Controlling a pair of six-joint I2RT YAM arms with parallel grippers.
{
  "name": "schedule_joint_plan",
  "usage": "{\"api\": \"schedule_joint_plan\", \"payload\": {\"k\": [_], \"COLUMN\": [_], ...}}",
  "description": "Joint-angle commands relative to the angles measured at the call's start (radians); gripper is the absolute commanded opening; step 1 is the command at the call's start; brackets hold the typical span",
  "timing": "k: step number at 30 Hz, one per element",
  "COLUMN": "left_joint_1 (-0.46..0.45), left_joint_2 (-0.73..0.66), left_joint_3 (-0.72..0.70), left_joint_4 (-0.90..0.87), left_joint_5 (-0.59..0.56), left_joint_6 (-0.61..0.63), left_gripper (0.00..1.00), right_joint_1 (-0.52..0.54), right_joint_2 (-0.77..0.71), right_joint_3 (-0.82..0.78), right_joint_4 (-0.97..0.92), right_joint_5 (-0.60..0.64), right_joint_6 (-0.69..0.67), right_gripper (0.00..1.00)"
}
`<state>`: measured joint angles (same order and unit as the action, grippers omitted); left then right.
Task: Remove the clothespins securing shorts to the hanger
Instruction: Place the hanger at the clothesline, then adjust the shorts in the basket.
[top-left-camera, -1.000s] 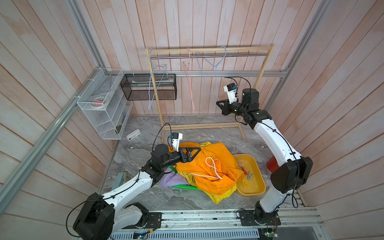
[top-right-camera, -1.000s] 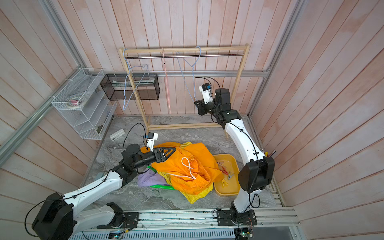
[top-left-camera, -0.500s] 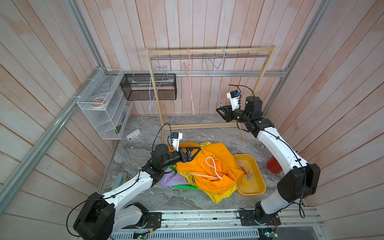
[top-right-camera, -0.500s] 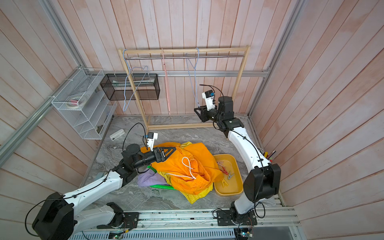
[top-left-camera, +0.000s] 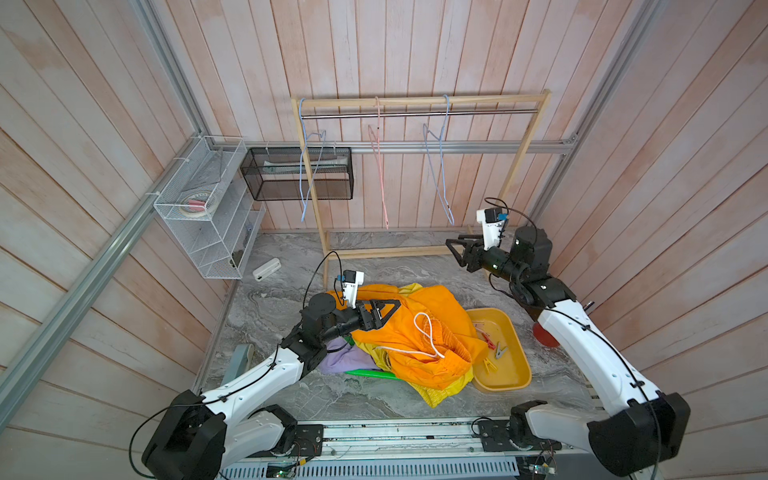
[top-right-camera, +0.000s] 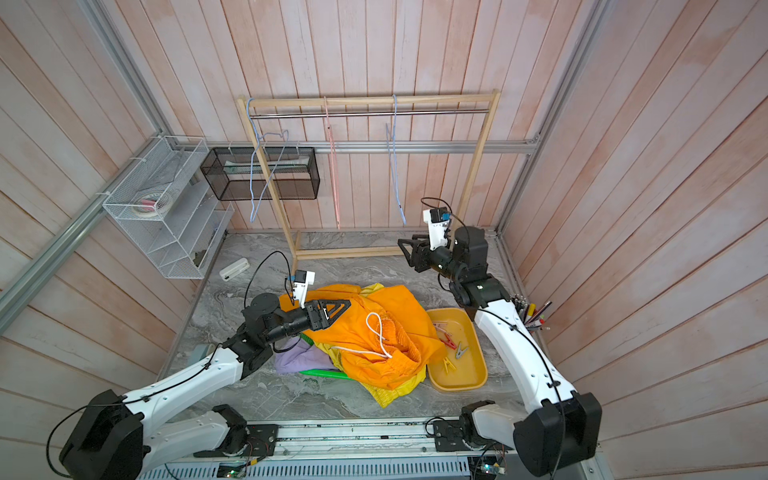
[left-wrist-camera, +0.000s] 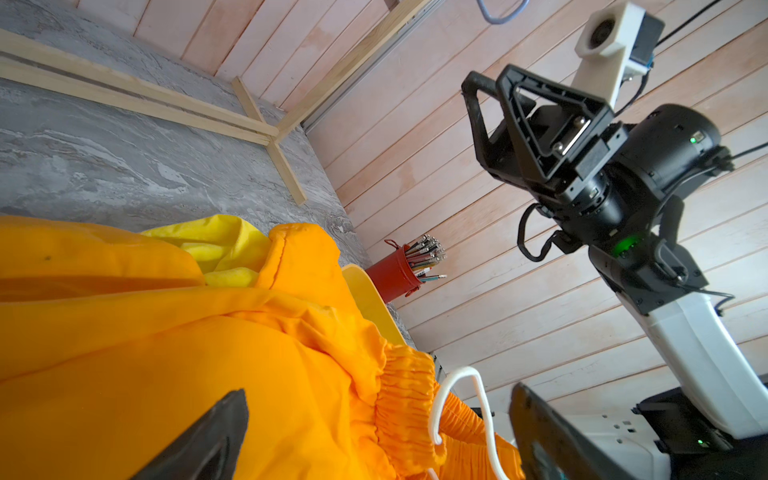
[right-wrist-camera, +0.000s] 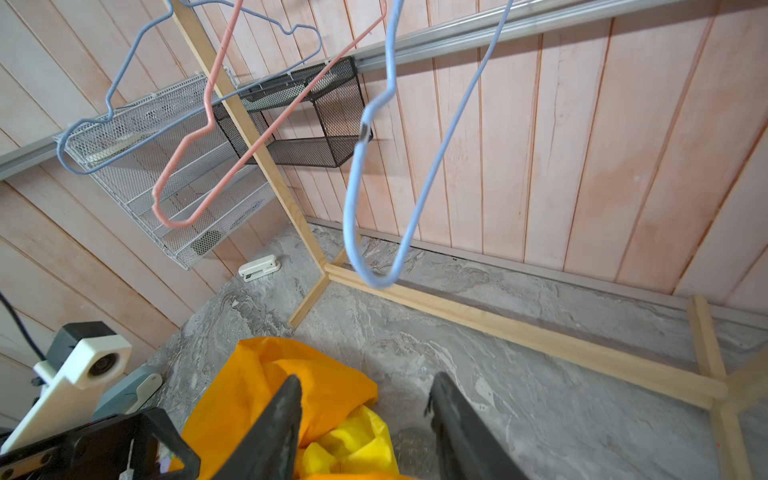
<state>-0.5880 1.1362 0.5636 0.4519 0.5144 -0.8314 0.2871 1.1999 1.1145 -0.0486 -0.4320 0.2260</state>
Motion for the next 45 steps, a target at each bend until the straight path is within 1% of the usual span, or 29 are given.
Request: {"api": "schedule_joint_plan", "payload": {"k": [1, 5, 8, 12, 15, 18, 21, 26, 28, 31, 34, 37, 41, 45], "left_joint_1": [-0.02, -0.043, -0.067, -0.085, -0.089, -0.1, -0.107, -0.121, -0.121, -0.116, -0.106, -0.082, -0.053, -0.039], "left_joint_2": [-0.015, 0.011, 0.035, 0.096, 0.153, 0.2, 0.231, 0.287, 0.313, 0.333, 0.363, 0.417, 0.523, 0.656], "left_joint_3": [-0.028, -0.06, -0.087, -0.141, -0.181, -0.216, -0.265, -0.285, -0.297, -0.308, -0.309, -0.31, -0.323, -0.309], "left_joint_4": [-0.016, 0.018, 0.055, 0.157, 0.254, 0.319, 0.415, 0.449, 0.472, 0.476, 0.497, 0.557, 0.707, 0.868], "left_joint_5": [-0.027, -0.031, -0.046, -0.049, -0.037, -0.052, -0.08, -0.095, -0.098, -0.134, -0.141, -0.115, -0.084, -0.05], "left_joint_6": [0.009, -0.01, -0.032, -0.093, -0.139, -0.162, -0.191, -0.205, -0.209, -0.201, -0.202, -0.222, -0.273, -0.326], "left_gripper": [1.0, 1.0, 1.0, 1.0, 1.0, 1.0, 1.0, 1.0, 1.0, 1.0, 1.0, 1.0, 1.0, 1.0], "right_joint_1": [0.01, 0.016, 0.022, 0.044, 0.074, 0.147, 0.224, 0.289, 0.311, 0.331, 0.335, 0.338, 0.338, 0.33], "right_joint_2": [-0.105, -0.21, -0.298, -0.375, -0.392, -0.382, -0.345, -0.257, -0.195, -0.098, -0.004, 0.092, 0.222, 0.353], "right_joint_3": [-0.097, -0.209, -0.307, -0.422, -0.488, -0.547, -0.588, -0.653, -0.658, -0.661, -0.66, -0.642, -0.584, -0.496], "right_joint_4": [-0.01, -0.105, -0.15, -0.194, -0.205, -0.176, -0.131, 0.011, 0.055, 0.137, 0.223, 0.29, 0.344, 0.336], "right_joint_5": [0.076, 0.106, 0.128, 0.164, 0.178, 0.222, 0.271, 0.26, 0.258, 0.232, 0.201, 0.174, 0.139, 0.1], "right_joint_6": [0.066, 0.086, 0.137, 0.201, 0.234, 0.268, 0.297, 0.352, 0.355, 0.355, 0.357, 0.354, 0.337, 0.309], "right_gripper": [0.52, 0.52, 0.52, 0.52, 0.47, 0.37, 0.3, 0.19, 0.17, 0.12, 0.11, 0.1, 0.09, 0.09]}}
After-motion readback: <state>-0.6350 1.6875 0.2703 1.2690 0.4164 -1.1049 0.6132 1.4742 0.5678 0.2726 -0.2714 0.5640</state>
